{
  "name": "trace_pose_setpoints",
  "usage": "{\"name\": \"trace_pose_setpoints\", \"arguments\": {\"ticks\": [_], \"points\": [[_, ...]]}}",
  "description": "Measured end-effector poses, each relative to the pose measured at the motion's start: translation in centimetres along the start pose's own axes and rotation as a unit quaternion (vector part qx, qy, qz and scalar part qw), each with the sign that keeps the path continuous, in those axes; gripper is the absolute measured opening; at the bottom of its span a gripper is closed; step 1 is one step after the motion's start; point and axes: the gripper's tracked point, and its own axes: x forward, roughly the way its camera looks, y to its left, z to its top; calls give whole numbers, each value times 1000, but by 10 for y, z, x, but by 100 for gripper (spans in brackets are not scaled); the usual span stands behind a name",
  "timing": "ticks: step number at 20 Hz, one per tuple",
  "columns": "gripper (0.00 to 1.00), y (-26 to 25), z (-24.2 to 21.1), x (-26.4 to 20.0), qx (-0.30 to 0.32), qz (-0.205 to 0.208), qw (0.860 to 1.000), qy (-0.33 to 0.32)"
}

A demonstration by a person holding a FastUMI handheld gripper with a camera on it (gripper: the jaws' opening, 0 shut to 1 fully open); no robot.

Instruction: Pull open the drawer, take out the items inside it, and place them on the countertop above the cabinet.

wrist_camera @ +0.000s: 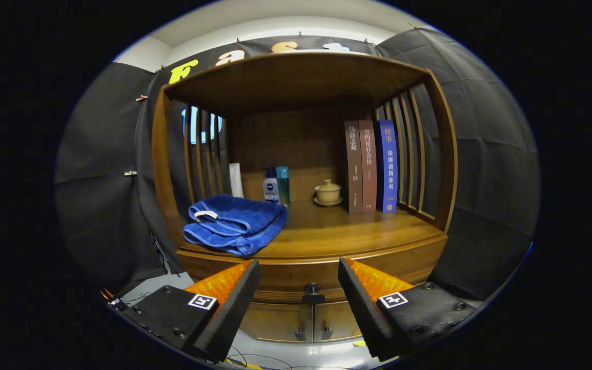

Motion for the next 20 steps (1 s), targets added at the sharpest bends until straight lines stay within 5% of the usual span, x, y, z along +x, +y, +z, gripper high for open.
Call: {"name": "trace_pose_setpoints", "arguments": {"ticks": [13,16,19,20], "points": [[95,-21,-99,71,-2,-25,995,96],[75,-24,-120,76,-12,-27,991,132],[44,-24,-121,75,-20,-31,991,129],[44,-24,-118,72,-11,-32,992,125]]}}
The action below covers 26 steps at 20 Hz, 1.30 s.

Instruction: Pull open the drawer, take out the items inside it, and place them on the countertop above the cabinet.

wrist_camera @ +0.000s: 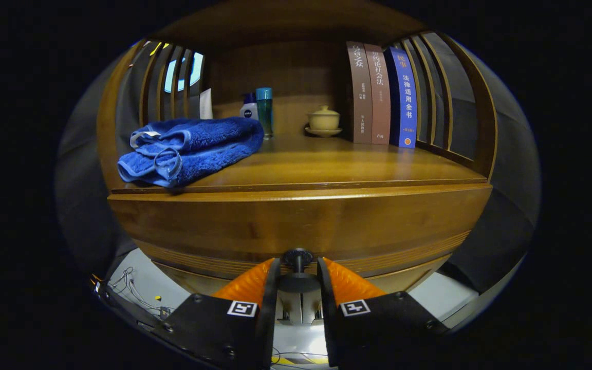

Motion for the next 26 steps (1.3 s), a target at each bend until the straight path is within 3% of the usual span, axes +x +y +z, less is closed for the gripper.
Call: {"name": "trace_pose_setpoints", "arguments": {"ticks": [2,9,26], "points": [[35,0,-1,3,8,1,1000,1],[35,-2,-6,-7,7,3,1000,3],[35,-7,-58,-125,25,5,999,47]]}}
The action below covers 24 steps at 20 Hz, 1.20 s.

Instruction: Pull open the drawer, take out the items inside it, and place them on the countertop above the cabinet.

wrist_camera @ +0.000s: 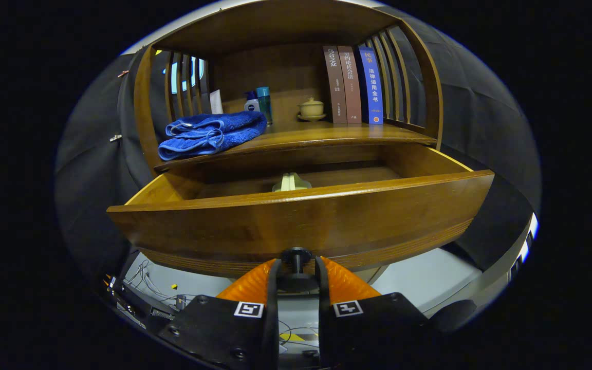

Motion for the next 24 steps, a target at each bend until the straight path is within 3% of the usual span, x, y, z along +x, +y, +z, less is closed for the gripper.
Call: {"name": "trace_pose_setpoints", "arguments": {"ticks": [13,16,22,24], "points": [[34,-3,-31,-37,13,4,1000,23],[45,-5,-35,-37,13,3,1000,28],[100,-4,-20,-73,57,8,998,23],[99,3,11,-89,46,10,999,-6]]}}
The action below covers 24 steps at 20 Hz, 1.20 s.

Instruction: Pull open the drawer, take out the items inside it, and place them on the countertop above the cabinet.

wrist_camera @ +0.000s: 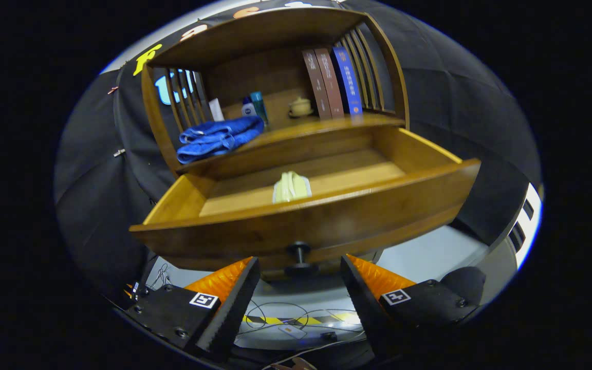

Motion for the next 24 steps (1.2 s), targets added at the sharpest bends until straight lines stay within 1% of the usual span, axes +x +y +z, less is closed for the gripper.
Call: {"name": "trace_pose_setpoints", "arguments": {"ticks": [3,5,7,9,11,14,16,19,21,24], "points": [[99,24,56,-2,-22,18,999,-38],[99,31,88,9,-30,12,998,-47],[99,39,114,30,-29,12,998,-46],[99,43,128,54,-22,14,999,-24],[99,40,129,83,-27,6,999,18],[100,33,119,123,-43,-9,996,84],[100,28,106,143,-53,-23,990,127],[100,21,89,167,-57,-37,982,179],[100,14,77,181,-66,-54,974,211],[99,11,59,196,-60,-53,964,255]]}}
